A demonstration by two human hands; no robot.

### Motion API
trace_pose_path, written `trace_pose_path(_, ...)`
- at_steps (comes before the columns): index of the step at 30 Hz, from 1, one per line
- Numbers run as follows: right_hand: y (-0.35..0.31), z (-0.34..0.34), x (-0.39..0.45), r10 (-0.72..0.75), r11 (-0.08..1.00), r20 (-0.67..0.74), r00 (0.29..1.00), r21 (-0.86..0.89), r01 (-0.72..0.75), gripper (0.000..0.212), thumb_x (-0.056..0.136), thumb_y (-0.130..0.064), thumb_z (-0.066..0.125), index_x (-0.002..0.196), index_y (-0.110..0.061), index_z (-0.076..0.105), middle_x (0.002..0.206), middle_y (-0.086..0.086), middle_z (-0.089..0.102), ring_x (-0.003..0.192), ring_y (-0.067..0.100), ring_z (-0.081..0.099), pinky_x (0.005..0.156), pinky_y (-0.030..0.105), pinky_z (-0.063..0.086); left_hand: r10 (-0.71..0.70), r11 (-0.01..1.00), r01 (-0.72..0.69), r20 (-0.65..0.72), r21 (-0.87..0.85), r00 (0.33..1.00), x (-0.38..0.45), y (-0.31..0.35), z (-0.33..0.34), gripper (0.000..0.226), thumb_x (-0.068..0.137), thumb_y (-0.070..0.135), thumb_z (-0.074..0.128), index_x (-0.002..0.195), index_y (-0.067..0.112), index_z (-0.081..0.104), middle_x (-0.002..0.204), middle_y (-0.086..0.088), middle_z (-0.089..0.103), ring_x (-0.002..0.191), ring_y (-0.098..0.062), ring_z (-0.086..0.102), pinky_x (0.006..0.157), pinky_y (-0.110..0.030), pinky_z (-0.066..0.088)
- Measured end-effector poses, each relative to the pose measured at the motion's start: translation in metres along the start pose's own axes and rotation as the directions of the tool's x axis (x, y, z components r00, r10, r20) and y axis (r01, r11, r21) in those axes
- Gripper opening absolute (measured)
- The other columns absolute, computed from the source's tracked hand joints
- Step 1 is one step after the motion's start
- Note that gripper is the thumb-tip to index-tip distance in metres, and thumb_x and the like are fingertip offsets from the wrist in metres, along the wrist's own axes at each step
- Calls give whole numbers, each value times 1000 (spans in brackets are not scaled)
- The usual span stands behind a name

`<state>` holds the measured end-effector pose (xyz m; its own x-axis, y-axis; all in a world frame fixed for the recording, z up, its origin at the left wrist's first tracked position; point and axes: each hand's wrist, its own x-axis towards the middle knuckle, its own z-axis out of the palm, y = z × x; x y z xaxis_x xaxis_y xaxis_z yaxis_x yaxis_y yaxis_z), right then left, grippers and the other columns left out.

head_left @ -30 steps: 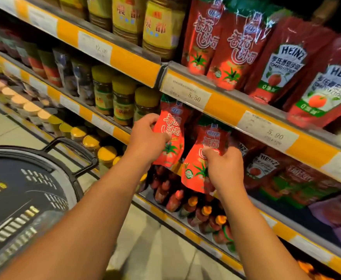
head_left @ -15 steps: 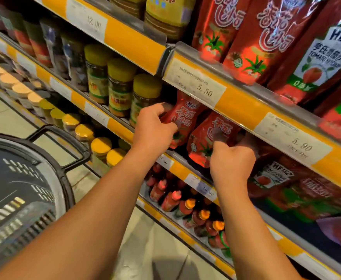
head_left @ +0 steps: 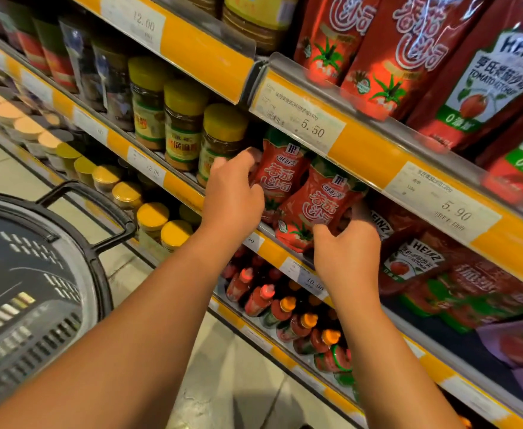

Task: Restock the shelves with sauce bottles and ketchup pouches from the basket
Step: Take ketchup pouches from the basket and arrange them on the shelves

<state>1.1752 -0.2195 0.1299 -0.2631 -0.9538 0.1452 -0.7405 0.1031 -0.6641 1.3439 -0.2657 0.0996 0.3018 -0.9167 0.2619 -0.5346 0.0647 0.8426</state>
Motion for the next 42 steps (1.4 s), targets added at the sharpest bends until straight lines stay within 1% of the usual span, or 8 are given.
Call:
trace_pose_path(10,9,-8,-1,-27,941,-45,999,-338,11,57,92,-59,67,63,-20,37,58,-3,40,55,22,42,49,31,25,-28,1000,29,75,-8,997,0,2,-4,27,98,8,56,118,25,59,96,3,65,86,-24,64,73,-36,54)
trace_pose_path(15,15,1,2,39,991,79,996,-128,-28,45,94,-50,68,69,-16,53,56,0,61,54,22,60,53,34,46,-17,997,30,190,-65,982,12,-5,-1,49,99,6,52,143,29,52,131,5,63,116,-18,58,98,-35,53)
trace_pose_path(21,24,23,5,131,990,18,991,51,-132,36,93,-48,70,92,-13,77,67,-4,73,69,15,72,73,43,61,-39,994,57,192,-89,981,13,-1,4,61,96,-6,44,149,24,47,131,2,59,111,-13,51,91,-23,41)
trace_pose_path(28,19,24,3,82,984,-6,997,158,-80,24,93,-37,71,112,-28,59,81,-1,76,80,24,74,79,49,61,-26,998,36,185,-54,982,12,2,8,56,95,7,57,148,21,46,128,-6,63,109,-28,62,90,-34,54)
trace_pose_path(32,21,15,-6,73,971,-13,997,230,-68,60,89,-31,71,144,-27,48,88,-8,76,85,20,75,80,49,62,-86,996,86,130,3,988,-2,8,1,57,96,15,60,149,18,39,134,-7,46,102,-21,51,89,-33,45)
trace_pose_path(35,21,6,-19,84,954,-48,995,292,-67,42,90,-25,69,128,-28,53,91,-8,74,79,11,74,74,45,63,-99,994,103,88,-37,991,-22,15,-8,47,93,14,60,136,20,43,126,-4,48,95,-25,59,79,-41,50)
trace_pose_path(38,21,3,-30,-62,983,-18,998,172,64,11,94,-24,67,105,-26,63,90,-12,69,80,-3,66,70,30,55,-235,965,255,220,-67,947,-36,17,-9,33,91,18,61,122,22,51,111,0,58,92,-24,63,80,-48,58)
trace_pose_path(42,22,15,-33,-180,976,238,954,-76,203,31,99,-37,61,129,-31,64,124,-13,68,115,7,62,94,37,55,-451,716,583,383,-384,806,-39,23,-7,20,85,10,67,103,16,64,110,-21,68,107,-39,69,95,-53,59)
